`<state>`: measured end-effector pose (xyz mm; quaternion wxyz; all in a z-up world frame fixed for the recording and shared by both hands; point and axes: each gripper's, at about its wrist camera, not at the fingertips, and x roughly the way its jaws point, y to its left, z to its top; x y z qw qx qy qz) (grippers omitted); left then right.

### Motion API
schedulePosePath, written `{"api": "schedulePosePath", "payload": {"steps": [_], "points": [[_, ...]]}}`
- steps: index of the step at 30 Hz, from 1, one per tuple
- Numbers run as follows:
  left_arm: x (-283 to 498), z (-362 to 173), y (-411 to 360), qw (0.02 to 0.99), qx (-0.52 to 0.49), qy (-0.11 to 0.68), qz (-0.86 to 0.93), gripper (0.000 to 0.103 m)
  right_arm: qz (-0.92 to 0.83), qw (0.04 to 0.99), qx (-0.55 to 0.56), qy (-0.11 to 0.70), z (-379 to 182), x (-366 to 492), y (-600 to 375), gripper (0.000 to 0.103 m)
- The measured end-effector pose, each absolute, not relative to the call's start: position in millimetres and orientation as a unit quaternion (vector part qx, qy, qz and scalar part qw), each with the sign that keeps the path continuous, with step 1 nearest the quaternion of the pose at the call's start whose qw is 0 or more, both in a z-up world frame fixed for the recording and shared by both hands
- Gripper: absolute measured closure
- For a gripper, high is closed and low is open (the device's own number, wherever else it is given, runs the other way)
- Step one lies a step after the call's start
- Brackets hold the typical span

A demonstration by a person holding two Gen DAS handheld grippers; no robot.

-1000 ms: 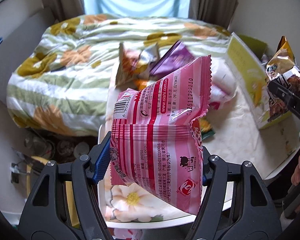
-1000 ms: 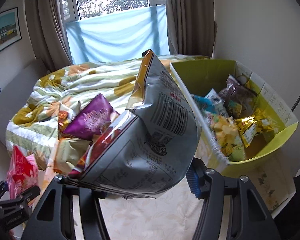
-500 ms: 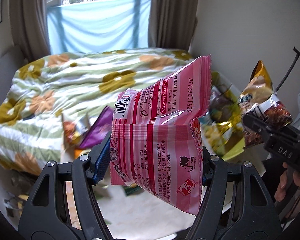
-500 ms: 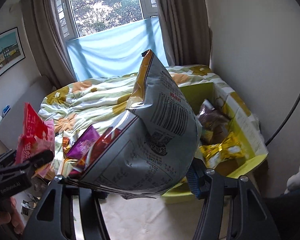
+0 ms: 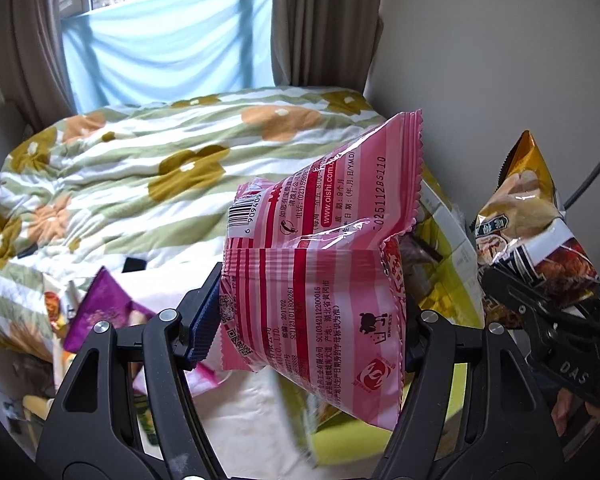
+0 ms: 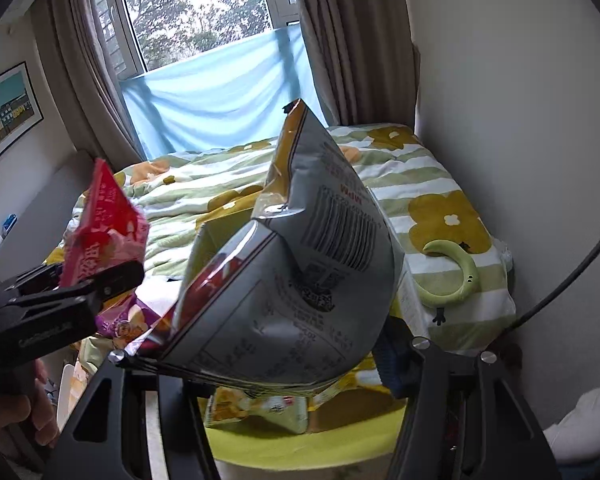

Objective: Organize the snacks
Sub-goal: 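Carry the pink and white bags over the yellow box and open both tools to drop them, then withdraw both tools from the box back toward the snack tray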

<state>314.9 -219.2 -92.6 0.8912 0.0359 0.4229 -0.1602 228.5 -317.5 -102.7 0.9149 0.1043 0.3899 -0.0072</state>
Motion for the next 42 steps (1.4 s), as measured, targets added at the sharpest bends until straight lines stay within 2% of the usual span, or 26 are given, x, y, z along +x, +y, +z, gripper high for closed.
{"api": "schedulePosePath", "payload": {"steps": [8, 9, 10, 12, 34, 36, 38, 39, 42], "points": [[361, -126, -261, 0.868, 0.042, 0.470, -0.154, 0.035, 0.009, 0.900, 0.116, 0.420, -121, 249, -342, 0.048], [366, -130, -265, 0.864, 0.041, 0.477, -0.157, 0.027, 0.009, 0.899, 0.116, 0.423, -122, 251, -343, 0.048], [367, -133, -263, 0.862, 0.043, 0.480, -0.156, 0.012, 0.007, 0.897, 0.118, 0.425, -123, 252, -344, 0.048], [366, -134, -265, 0.866, 0.050, 0.474, -0.152, 0.001, 0.004, 0.895, 0.121, 0.428, -124, 253, -348, 0.048], [319, -136, -204, 0.865, 0.037, 0.486, -0.116, 0.001, 0.061, 0.872, 0.129, 0.468, -142, 290, -324, 0.047], [317, -137, -197, 0.866, 0.034, 0.487, -0.108, 0.001, 0.072, 0.868, 0.141, 0.471, -148, 293, -319, 0.040], [314, -138, -191, 0.867, 0.031, 0.487, -0.101, 0.001, 0.073, 0.868, 0.152, 0.467, -150, 292, -318, 0.005], [312, -138, -188, 0.867, 0.030, 0.487, -0.098, 0.001, 0.074, 0.872, 0.157, 0.458, -150, 289, -319, 0.001], [304, -143, -183, 0.867, 0.026, 0.489, -0.092, 0.001, 0.067, 0.882, 0.151, 0.442, -146, 278, -321, 0.001]]}}
